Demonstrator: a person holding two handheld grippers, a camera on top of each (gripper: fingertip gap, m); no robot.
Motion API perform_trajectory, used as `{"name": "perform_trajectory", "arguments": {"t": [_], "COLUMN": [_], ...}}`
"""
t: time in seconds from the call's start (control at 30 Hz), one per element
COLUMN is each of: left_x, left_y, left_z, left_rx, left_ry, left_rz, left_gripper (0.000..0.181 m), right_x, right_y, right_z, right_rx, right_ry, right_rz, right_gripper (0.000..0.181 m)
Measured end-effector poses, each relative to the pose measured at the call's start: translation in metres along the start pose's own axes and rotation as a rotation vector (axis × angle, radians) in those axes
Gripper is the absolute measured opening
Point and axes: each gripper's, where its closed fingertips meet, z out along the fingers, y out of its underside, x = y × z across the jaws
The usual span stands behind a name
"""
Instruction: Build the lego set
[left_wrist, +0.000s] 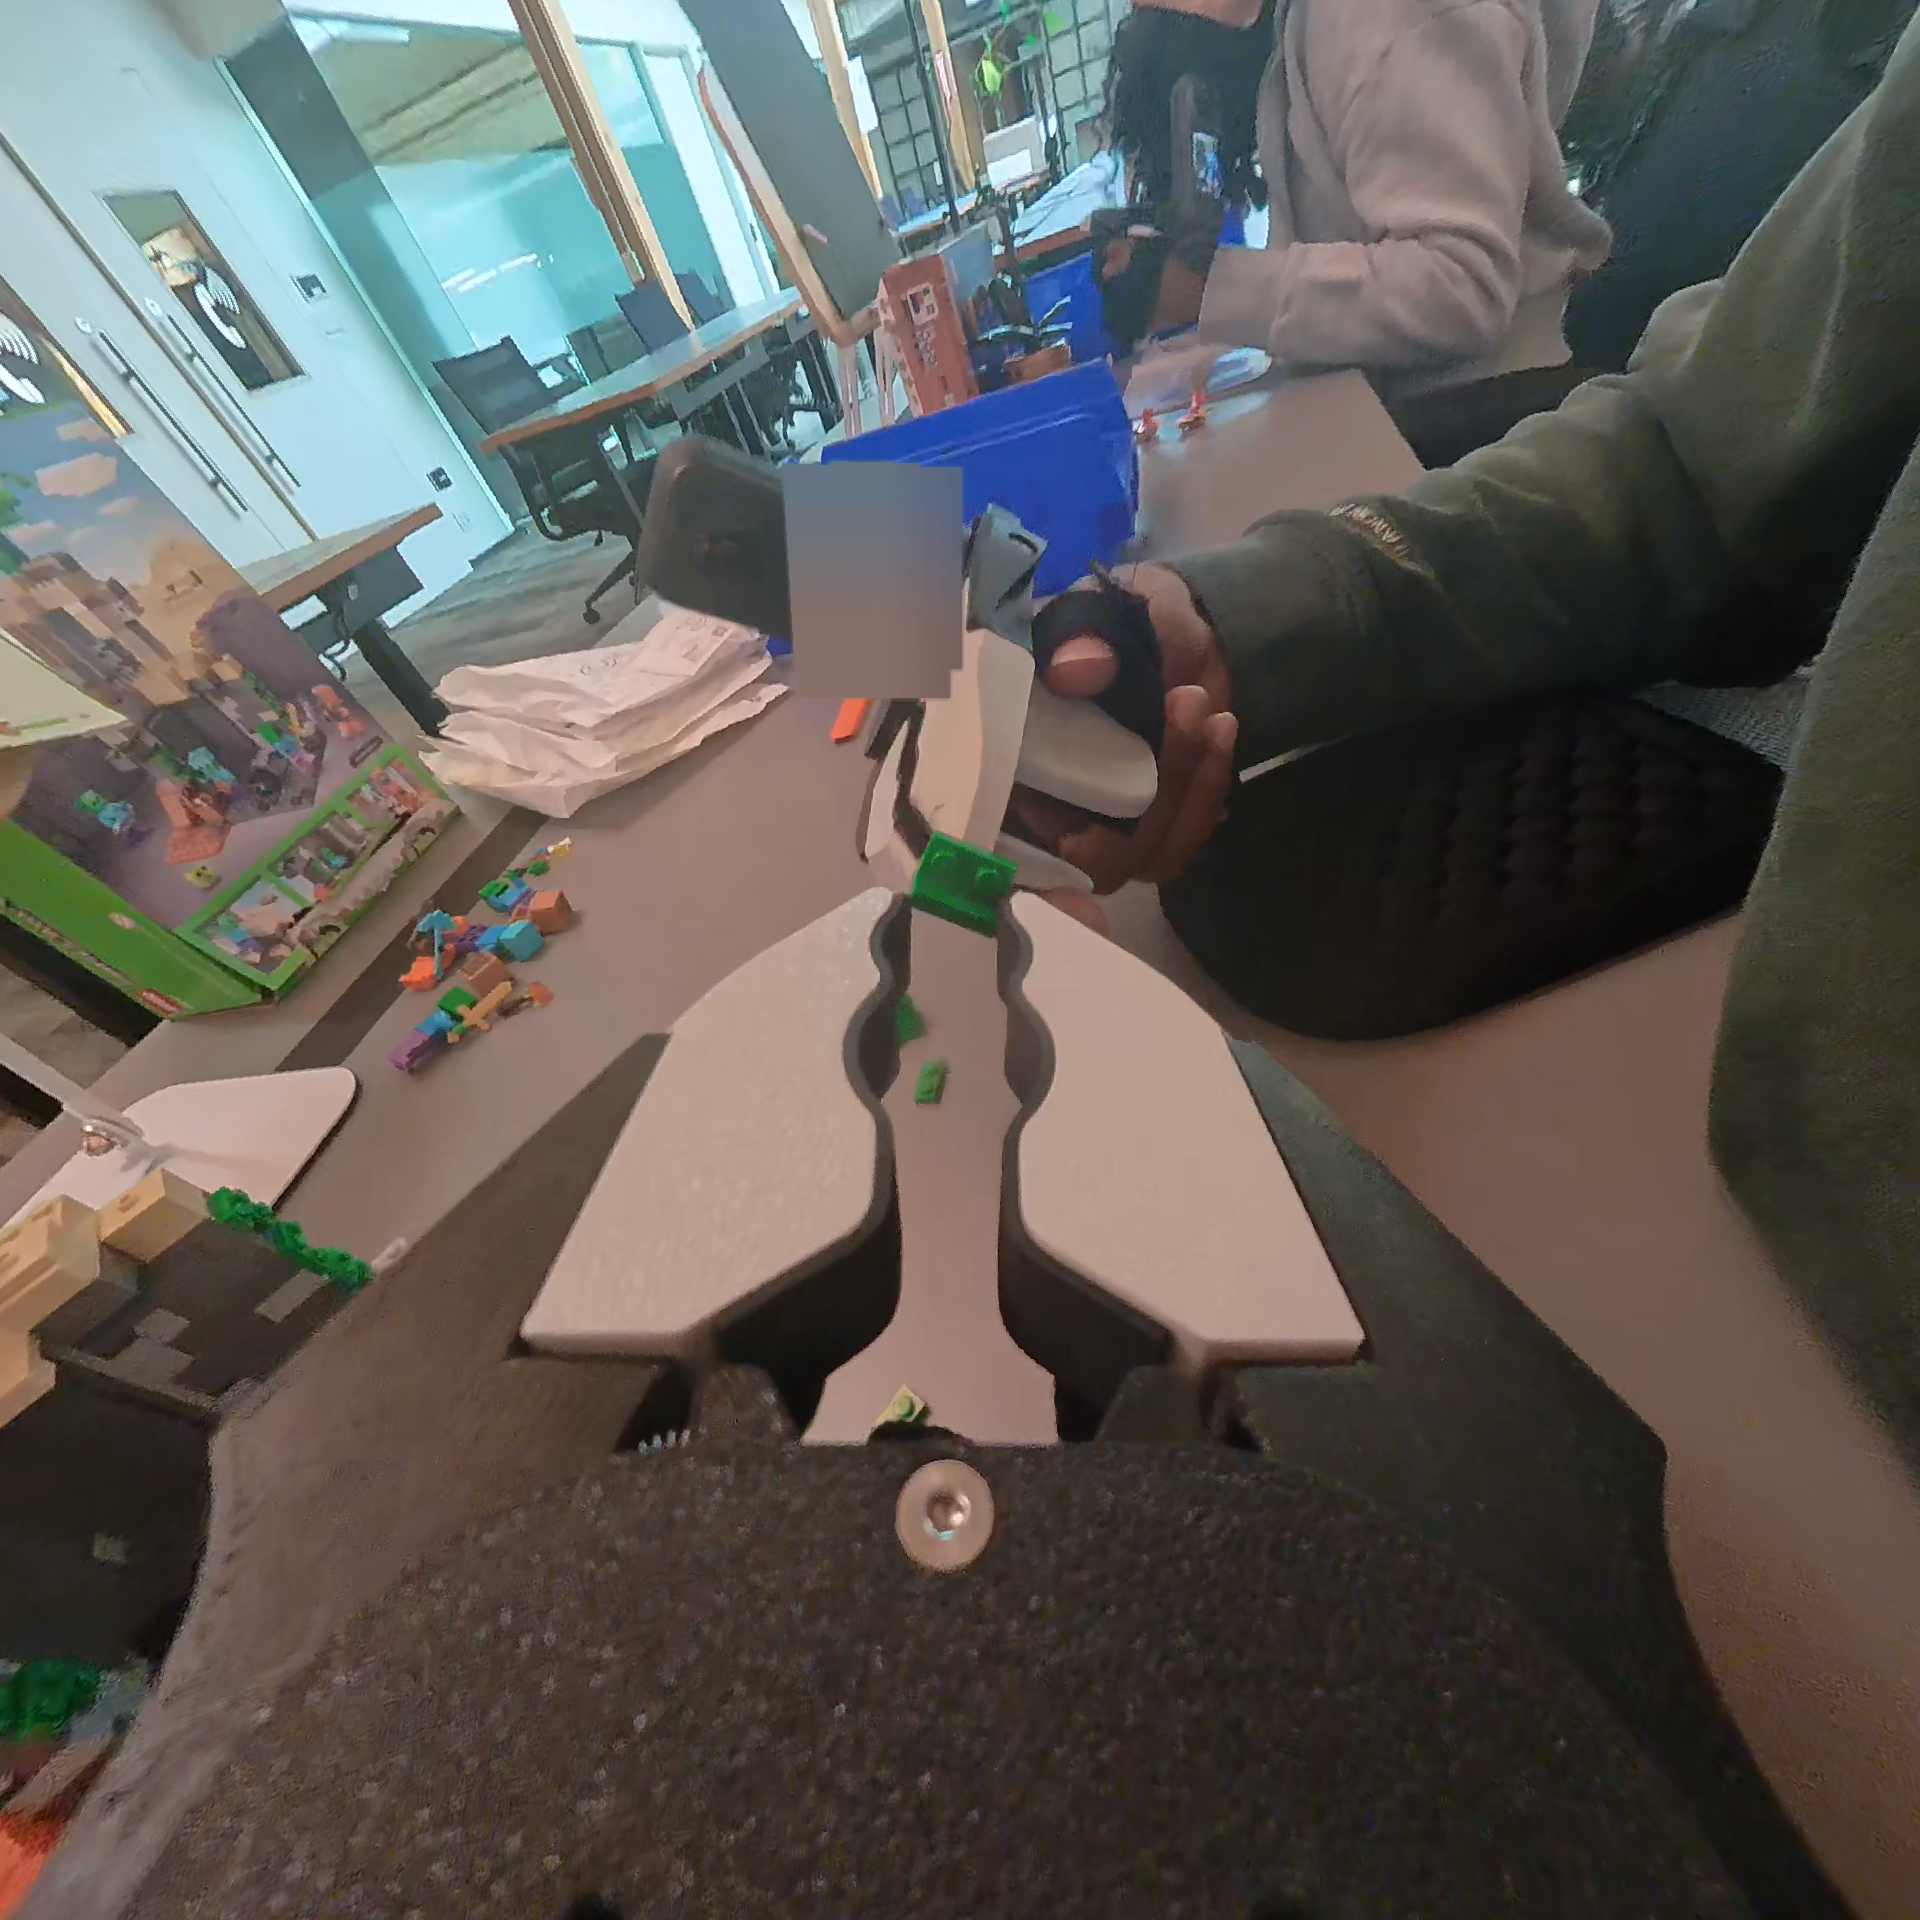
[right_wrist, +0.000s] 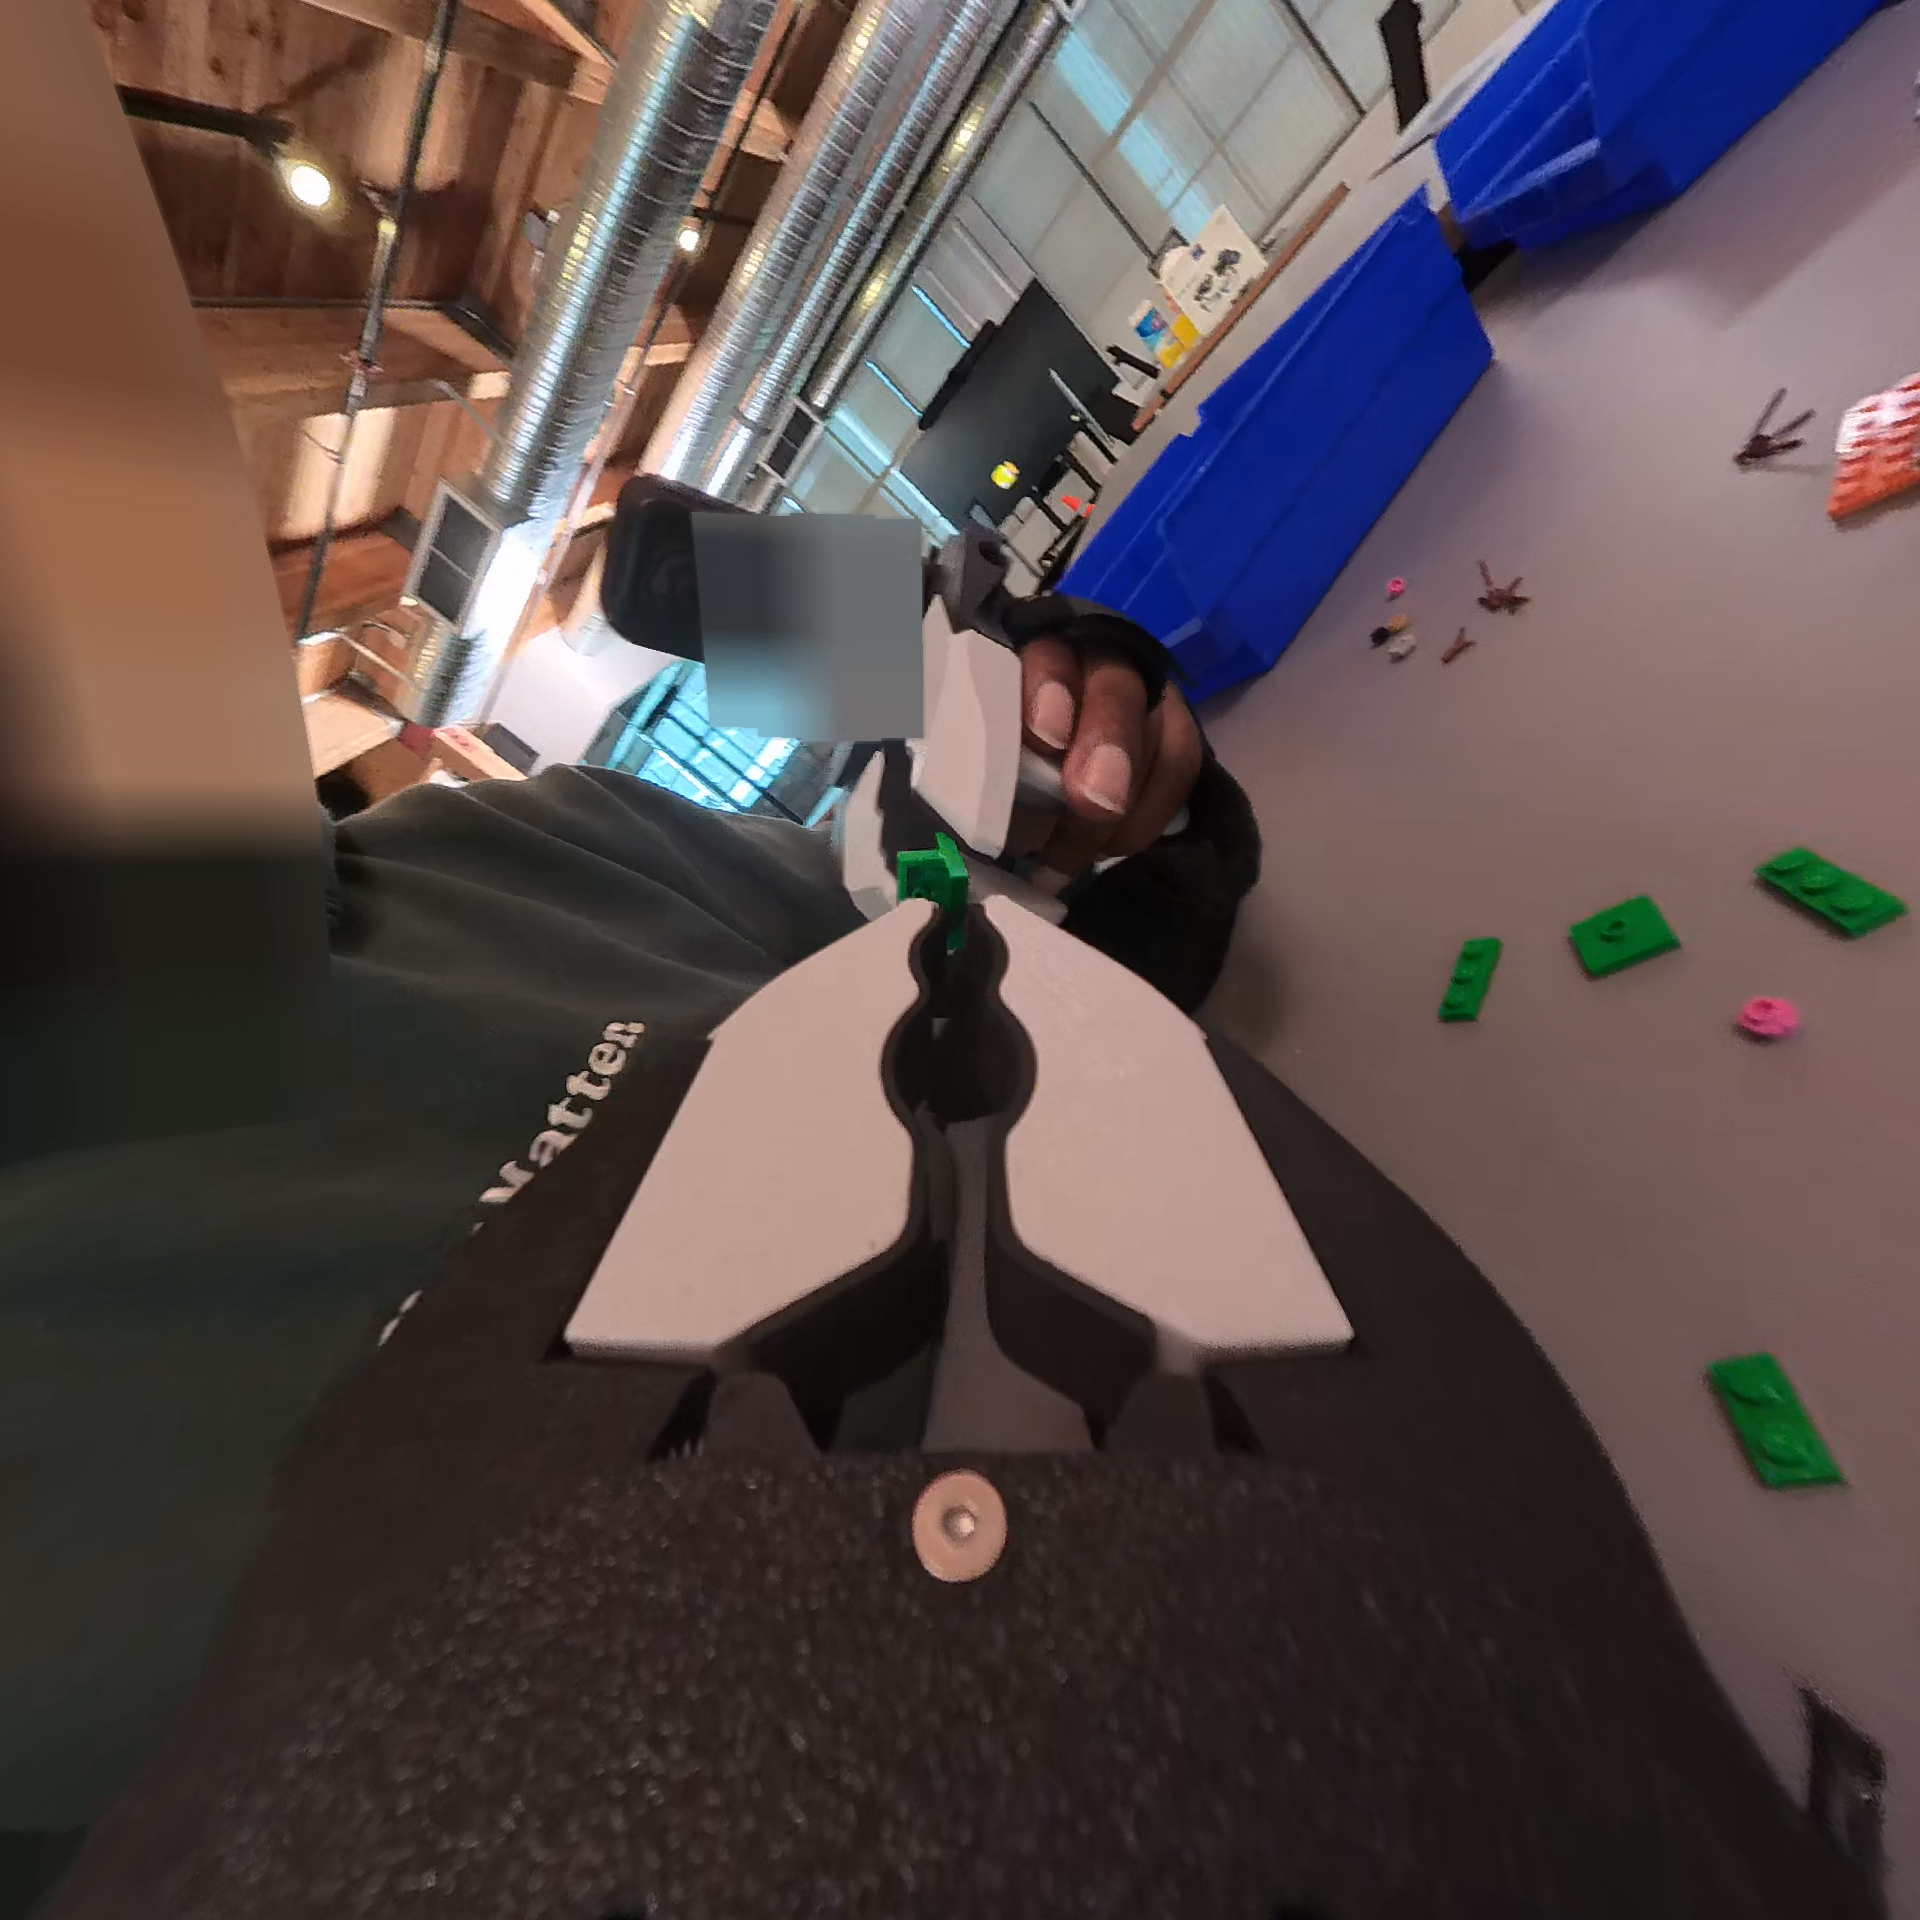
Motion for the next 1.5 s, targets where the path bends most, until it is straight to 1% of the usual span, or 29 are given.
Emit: {"name": "perform_trajectory", "arguments": {"t": [0.13, 0.27, 0.37, 0.53, 0.7, 0.77, 0.93, 1.07, 1.2, 1.27, 1.37, 1.43, 1.5], "left_x": [-0.006, -0.009, -0.008, -0.010, -0.009, -0.006, -0.007, 0.000, 0.009, 0.011, 0.010, 0.009, 0.005], "left_y": [0.010, 0.027, 0.036, 0.048, 0.047, 0.039, 0.027, 0.017, 0.008, 0.006, 0.008, 0.011, 0.015], "left_z": [0.000, 0.001, 0.003, 0.003, 0.003, 0.002, -0.001, -0.001, -0.002, -0.002, -0.002, -0.002, -0.002], "left_rx": [-0.068, -0.171, -0.234, -0.320, -0.317, -0.266, -0.177, -0.110, -0.058, -0.046, -0.064, -0.081, -0.106], "left_ry": [-0.012, -0.021, -0.020, -0.049, -0.050, -0.030, -0.026, -0.009, 0.008, 0.014, 0.007, 0.005, -0.001], "left_rz": [-0.036, -0.055, -0.070, -0.038, -0.008, -0.013, 0.003, 0.092, 0.153, 0.176, 0.176, 0.154, 0.123], "left_gripper": [0.015, 0.015, 0.015, 0.015, 0.015, 0.012, 0.021, 0.028, 0.022, 0.016, 0.016, 0.016, 0.016], "right_x": [0.017, 0.017, 0.024, 0.039, 0.038, 0.031, 0.019, 0.008, 0.002, 0.002, 0.004, 0.008, 0.014], "right_y": [-0.001, 0.003, 0.008, 0.012, 0.012, 0.010, 0.008, 0.012, 0.015, 0.016, 0.016, 0.016, 0.015], "right_z": [-0.008, -0.006, 0.000, 0.004, 0.005, 0.005, 0.006, 0.007, 0.009, 0.011, 0.011, 0.011, 0.009], "right_rx": [-0.036, -0.098, -0.136, -0.161, -0.147, -0.123, -0.090, -0.096, -0.104, -0.111, -0.114, -0.114, -0.128], "right_ry": [0.174, 0.252, 0.310, 0.389, 0.347, 0.287, 0.155, 0.038, -0.021, -0.024, 0.000, 0.038, 0.112], "right_rz": [-0.095, -0.170, -0.161, -0.127, -0.083, -0.060, 0.006, 0.072, 0.106, 0.102, 0.079, 0.033, -0.049], "right_gripper": [0.003, 0.008, 0.010, 0.006, 0.005, 0.003, 0.003, 0.003, 0.003, 0.003, 0.003, 0.003, 0.003]}}
